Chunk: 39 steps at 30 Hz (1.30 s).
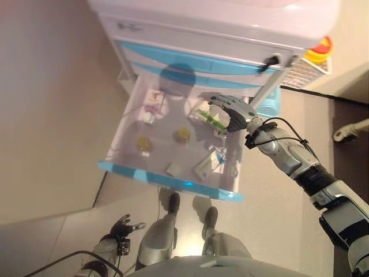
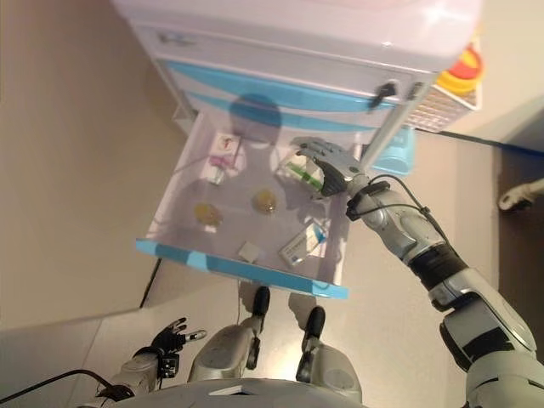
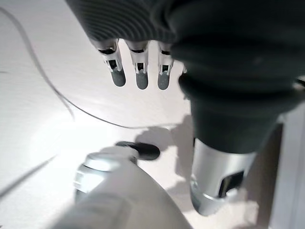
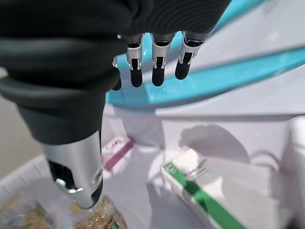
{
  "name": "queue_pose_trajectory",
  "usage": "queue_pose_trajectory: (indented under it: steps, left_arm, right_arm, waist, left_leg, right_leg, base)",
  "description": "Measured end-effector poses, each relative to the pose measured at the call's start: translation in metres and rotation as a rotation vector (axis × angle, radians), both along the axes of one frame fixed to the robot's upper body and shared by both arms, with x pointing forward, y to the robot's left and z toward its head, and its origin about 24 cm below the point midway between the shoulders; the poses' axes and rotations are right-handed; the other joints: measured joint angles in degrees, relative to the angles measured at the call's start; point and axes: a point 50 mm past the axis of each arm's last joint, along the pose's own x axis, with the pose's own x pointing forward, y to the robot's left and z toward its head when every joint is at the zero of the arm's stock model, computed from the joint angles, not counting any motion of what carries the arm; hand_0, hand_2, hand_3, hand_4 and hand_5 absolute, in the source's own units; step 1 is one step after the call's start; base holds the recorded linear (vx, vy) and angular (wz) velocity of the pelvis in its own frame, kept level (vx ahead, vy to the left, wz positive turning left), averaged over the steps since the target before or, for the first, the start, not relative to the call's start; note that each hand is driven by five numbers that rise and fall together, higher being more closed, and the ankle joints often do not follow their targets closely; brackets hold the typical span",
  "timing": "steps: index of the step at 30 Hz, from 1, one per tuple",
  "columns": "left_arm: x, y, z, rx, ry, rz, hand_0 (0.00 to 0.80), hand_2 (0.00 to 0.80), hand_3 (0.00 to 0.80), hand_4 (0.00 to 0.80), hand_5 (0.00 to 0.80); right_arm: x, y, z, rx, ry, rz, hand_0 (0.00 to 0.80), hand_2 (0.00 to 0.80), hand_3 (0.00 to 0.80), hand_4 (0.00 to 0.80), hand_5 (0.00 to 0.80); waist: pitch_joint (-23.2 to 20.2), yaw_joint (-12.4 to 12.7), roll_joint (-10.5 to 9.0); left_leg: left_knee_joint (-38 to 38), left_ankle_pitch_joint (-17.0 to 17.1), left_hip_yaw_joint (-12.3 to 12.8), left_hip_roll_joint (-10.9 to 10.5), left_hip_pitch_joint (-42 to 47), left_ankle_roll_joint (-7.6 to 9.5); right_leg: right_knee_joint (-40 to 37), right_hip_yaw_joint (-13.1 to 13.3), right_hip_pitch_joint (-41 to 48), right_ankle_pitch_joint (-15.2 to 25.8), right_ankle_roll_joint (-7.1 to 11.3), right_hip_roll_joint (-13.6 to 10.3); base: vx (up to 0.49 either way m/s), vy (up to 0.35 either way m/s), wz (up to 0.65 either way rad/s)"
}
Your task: Open the drawer and pick up the medicine
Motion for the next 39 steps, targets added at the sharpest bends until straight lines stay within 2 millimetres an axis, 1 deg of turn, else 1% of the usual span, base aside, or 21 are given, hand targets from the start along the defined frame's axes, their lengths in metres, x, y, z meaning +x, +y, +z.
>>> queue_pose_trajectory:
  steps: [2, 4, 5, 9, 13, 16, 18, 21, 28, 33, 39]
  left_arm:
    - [0.001, 0.007, 0.003, 0.017, 0.0, 0.002, 0.0, 0.0, 0.0, 0.0, 0.0]
    - [0.001, 0.01, 0.003, 0.023, 0.007, 0.003, 0.0, 0.0, 0.0, 0.0, 0.0]
    - [-0.001, 0.01, 0.002, 0.023, 0.012, 0.005, 0.0, 0.0, 0.0, 0.0, 0.0]
    - [0.001, 0.01, 0.003, 0.022, 0.004, -0.001, 0.0, 0.0, 0.0, 0.0, 0.0]
    - [0.007, 0.009, 0.006, 0.01, -0.02, -0.016, 0.0, 0.0, 0.0, 0.0, 0.0]
    - [0.01, 0.009, 0.008, 0.011, -0.036, -0.022, 0.0, 0.0, 0.0, 0.0, 0.0]
    - [0.011, 0.01, 0.009, 0.013, -0.041, -0.025, 0.0, 0.0, 0.0, 0.0, 0.0]
    - [0.011, 0.011, 0.01, 0.015, -0.043, -0.026, 0.0, 0.0, 0.0, 0.0, 0.0]
    - [0.015, 0.01, 0.012, 0.016, -0.072, -0.033, 0.0, 0.0, 0.0, 0.0, 0.0]
    - [0.015, 0.01, 0.012, 0.016, -0.072, -0.034, 0.0, 0.0, 0.0, 0.0, 0.0]
    - [0.016, 0.01, 0.013, 0.015, -0.078, -0.036, 0.0, 0.0, 0.0, 0.0, 0.0]
  right_arm:
    - [0.005, -0.001, -0.008, -0.009, 0.034, -0.052, 0.0, 0.0, 0.0, 0.0, 0.0]
    - [0.007, 0.0, -0.017, -0.033, 0.064, -0.072, 0.0, 0.0, 0.0, 0.0, 0.0]
    - [0.009, 0.002, -0.021, -0.027, 0.077, -0.087, 0.0, 0.0, 0.0, 0.0, 0.0]
    - [0.016, 0.002, -0.033, -0.049, 0.117, -0.14, 0.0, 0.0, 0.0, 0.0, 0.0]
    - [0.018, -0.015, -0.05, -0.096, 0.173, -0.224, 0.0, 0.0, 0.0, 0.0, 0.0]
    - [0.018, -0.016, -0.057, -0.112, 0.194, -0.253, 0.0, 0.0, 0.0, 0.0, 0.0]
    - [0.017, -0.013, -0.06, -0.126, 0.199, -0.255, 0.0, 0.0, 0.0, 0.0, 0.0]
    - [0.018, -0.017, -0.063, -0.139, 0.194, -0.28, 0.0, 0.0, 0.0, 0.0, 0.0]
    - [0.017, -0.028, -0.068, -0.167, 0.165, -0.341, 0.0, 0.0, 0.0, 0.0, 0.0]
    - [0.016, -0.027, -0.075, -0.167, 0.154, -0.353, 0.0, 0.0, 0.0, 0.0, 0.0]
    - [0.015, -0.026, -0.075, -0.173, 0.143, -0.352, 0.0, 0.0, 0.0, 0.0, 0.0]
  waist:
    - [0.34, 1.67, -0.23]
    - [0.51, 3.12, -0.31]
    - [0.57, 3.61, -0.37]
    - [1.38, 5.35, -0.87]
    - [1.47, 6.97, -0.93]
    - [1.49, 8.11, -0.97]
    - [1.49, 8.36, -0.97]
    - [1.5, 8.36, -0.98]
    - [1.5, 8.2, -0.98]
    - [1.5, 8.16, -0.98]
    - [1.51, 8.18, -0.96]
  left_leg:
    - [-0.15, 0.48, -1.5, -0.23, -0.96, -0.04]
    - [-0.14, 0.84, -2.64, -0.56, -1.46, -0.03]
    - [-0.14, 0.99, -3.19, -0.79, -1.59, -0.08]
    - [-0.14, 1.26, -4.5, -1.27, -2.34, -0.23]
    - [-0.08, 1.79, -6.5, -1.8, -3.59, -0.56]
    - [-0.08, 1.93, -6.9, -1.95, -4.07, -0.62]
    - [-0.08, 1.99, -7.14, -2.03, -4.13, -0.55]
    - [-0.08, 2.12, -7.64, -2.11, -4.15, -0.41]
    - [-0.08, 2.3, -7.87, -2.05, -4.15, -0.5]
    - [-0.08, 2.31, -8.09, -2.0, -4.15, -0.52]
    - [-0.08, 2.31, -8.1, -2.03, -4.15, -0.52]
  right_leg:
    - [0.0, -1.25, -0.4, -0.18, 0.27, -0.14]
    - [0.0, -1.87, -0.39, -0.38, 0.54, -0.33]
    - [-0.01, -2.73, -0.29, -0.49, 0.56, -0.49]
    - [-0.01, -4.21, -0.38, -0.56, 0.63, -0.81]
    - [-0.01, -5.73, -0.75, -0.71, 0.85, -1.05]
    - [0.0, -6.15, -1.06, -0.7, 0.85, -1.14]
    - [0.0, -6.43, -1.05, -0.71, 0.86, -1.16]
    - [0.0, -7.26, -0.83, -0.72, 0.85, -1.17]
    - [-0.01, -7.31, -0.75, -0.75, 0.9, -1.08]
    - [-0.01, -7.36, -0.67, -0.89, 1.1, -1.0]
    - [-0.01, -7.37, -0.67, -0.88, 1.09, -1.07]
  base:
    - [-0.004, -0.025, 0.46]
    - [0.013, -0.015, 0.32]
    - [0.014, 0.002, 0.29]
    - [0.008, 0.001, 0.21]
    - [0.02, -0.005, 0.26]
    - [0.033, -0.013, 0.09]
    - [0.032, -0.01, 0.06]
    - [0.035, -0.007, 0.09]
    - [0.019, -0.002, 0.01]
    - [0.007, 0.003, 0.02]
    - [0.0, 0.0, 0.0]
